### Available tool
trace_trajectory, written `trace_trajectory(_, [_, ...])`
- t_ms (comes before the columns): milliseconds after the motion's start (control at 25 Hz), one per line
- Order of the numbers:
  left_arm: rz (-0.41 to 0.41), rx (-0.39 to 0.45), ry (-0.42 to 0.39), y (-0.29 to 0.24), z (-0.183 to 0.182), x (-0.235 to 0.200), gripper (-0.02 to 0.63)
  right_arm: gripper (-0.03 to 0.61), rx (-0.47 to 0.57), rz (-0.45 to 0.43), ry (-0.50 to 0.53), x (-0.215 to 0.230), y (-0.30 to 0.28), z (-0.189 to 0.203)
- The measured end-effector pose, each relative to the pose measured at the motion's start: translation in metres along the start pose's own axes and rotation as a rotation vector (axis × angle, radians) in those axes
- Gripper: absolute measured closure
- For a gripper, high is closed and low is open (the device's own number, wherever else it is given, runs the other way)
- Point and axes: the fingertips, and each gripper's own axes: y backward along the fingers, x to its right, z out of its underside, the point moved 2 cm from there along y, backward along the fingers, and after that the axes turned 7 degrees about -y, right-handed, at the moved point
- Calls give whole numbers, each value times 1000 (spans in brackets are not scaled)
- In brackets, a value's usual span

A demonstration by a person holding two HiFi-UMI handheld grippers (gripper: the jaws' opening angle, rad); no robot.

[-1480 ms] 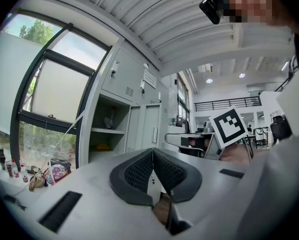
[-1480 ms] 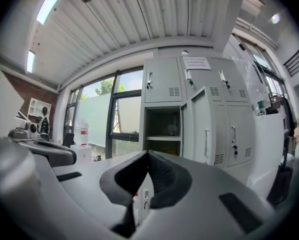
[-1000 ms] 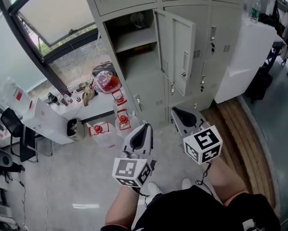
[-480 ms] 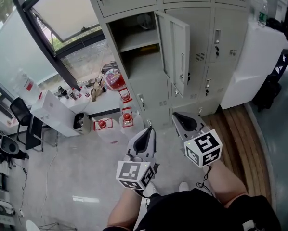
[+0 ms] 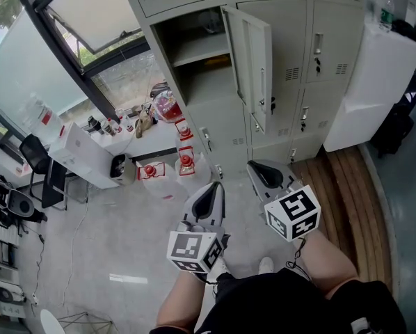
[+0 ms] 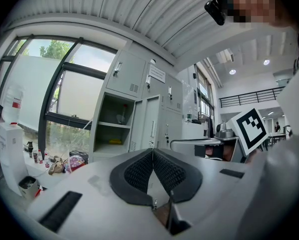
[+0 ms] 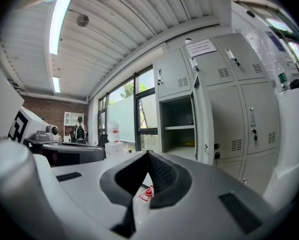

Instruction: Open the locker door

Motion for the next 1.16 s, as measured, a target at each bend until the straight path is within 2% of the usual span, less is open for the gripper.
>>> trace_trajectory(560, [14,-12,-6,-10,2,10,597,525,-6,-5,-8,7,3,6])
trace_trajectory(1160, [14,-16,-18,-20,-2,2,597,525,-1,-12,-6,11,-9,2])
